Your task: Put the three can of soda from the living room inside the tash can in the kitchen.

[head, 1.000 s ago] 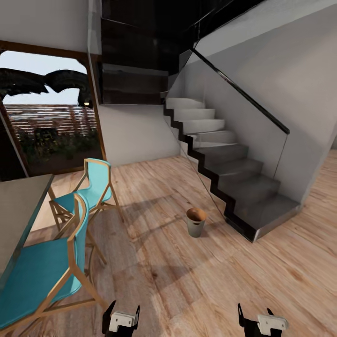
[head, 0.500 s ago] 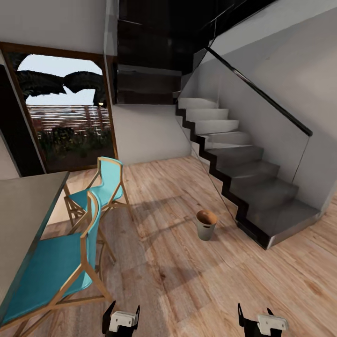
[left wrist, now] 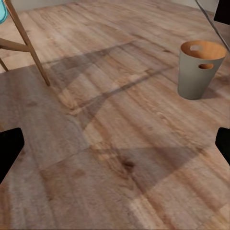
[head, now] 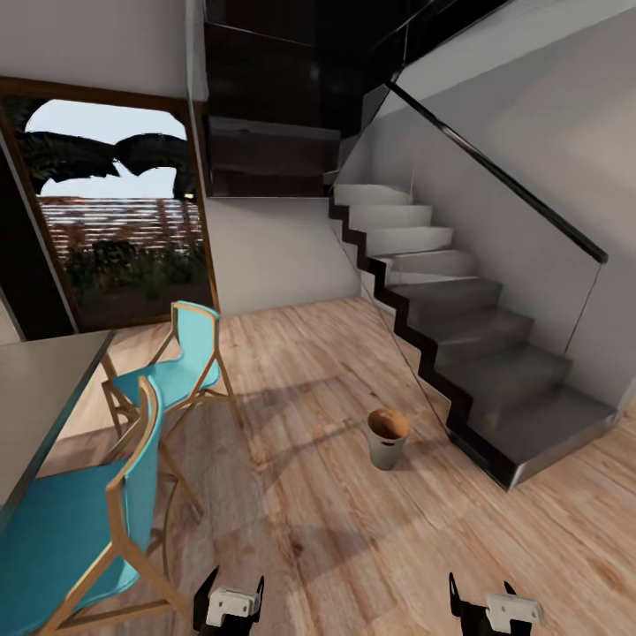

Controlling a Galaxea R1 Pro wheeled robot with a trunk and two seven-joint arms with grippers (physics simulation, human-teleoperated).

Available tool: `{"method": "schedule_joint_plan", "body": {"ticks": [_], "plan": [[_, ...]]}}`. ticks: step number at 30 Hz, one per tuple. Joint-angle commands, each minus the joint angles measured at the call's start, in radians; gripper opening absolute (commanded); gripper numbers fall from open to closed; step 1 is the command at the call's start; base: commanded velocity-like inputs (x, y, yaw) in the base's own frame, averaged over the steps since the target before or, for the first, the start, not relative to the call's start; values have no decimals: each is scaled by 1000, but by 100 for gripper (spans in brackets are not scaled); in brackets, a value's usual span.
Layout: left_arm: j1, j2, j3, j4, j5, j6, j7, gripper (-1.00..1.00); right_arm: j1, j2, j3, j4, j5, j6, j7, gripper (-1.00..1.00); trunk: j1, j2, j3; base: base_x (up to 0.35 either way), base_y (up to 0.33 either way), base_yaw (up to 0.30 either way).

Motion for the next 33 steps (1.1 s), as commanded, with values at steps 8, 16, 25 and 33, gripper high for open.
{"method": "schedule_joint_plan", "body": {"ticks": [8, 16, 25, 33], "plan": [[0, -1, 0, 0, 0, 0, 1, 100, 0, 0, 0, 1, 0, 0, 0, 100, 0, 0, 0, 310, -149, 0], [0, -1, 0, 0, -1, 0, 1, 100, 0, 0, 0, 3, 0, 0, 0, 100, 0, 0, 0, 305, -170, 0], [0, -1, 0, 1, -1, 0, 2, 100, 0, 0, 0, 5, 0, 0, 0, 100, 0, 0, 0, 297, -181, 0], [0, 0, 0, 0, 0, -1, 2, 100, 0, 1, -1, -2, 1, -4, -1, 100, 0, 0, 0, 294, -184, 0]]}}
